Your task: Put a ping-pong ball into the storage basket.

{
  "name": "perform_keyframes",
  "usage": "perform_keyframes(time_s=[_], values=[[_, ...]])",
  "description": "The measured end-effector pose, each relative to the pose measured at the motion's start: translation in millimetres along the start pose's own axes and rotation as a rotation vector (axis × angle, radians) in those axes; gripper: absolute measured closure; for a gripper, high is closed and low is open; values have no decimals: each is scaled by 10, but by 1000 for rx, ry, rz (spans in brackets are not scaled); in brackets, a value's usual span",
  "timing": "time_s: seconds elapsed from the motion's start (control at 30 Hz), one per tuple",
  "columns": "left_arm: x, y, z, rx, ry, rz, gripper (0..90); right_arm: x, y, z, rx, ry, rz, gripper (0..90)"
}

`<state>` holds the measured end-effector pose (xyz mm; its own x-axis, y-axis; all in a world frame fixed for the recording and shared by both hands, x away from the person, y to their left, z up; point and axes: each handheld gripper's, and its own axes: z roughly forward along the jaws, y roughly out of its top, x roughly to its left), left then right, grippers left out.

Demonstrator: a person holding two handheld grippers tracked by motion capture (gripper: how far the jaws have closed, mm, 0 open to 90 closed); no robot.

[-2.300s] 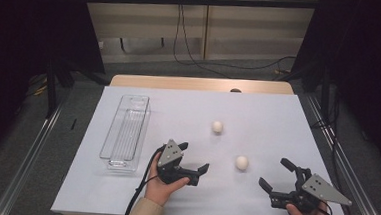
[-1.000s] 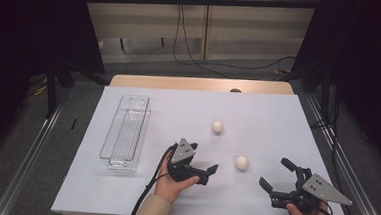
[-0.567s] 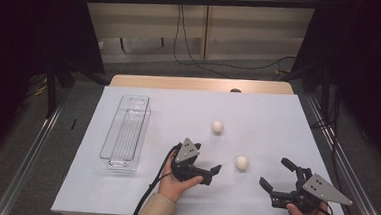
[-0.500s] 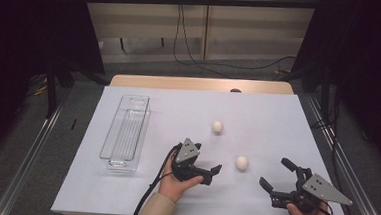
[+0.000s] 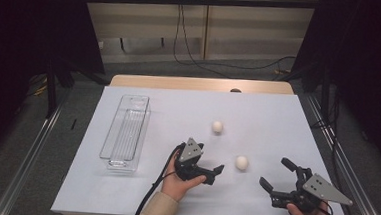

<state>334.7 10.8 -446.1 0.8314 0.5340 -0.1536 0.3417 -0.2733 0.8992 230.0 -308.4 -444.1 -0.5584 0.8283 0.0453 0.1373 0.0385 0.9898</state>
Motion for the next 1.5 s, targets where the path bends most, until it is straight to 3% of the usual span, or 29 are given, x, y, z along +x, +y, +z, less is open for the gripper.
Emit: perform_keyframes(time_s=[1.5], values=[[-73, 31, 171, 30, -24, 14, 31, -2, 1, 3, 1, 2, 0, 40]])
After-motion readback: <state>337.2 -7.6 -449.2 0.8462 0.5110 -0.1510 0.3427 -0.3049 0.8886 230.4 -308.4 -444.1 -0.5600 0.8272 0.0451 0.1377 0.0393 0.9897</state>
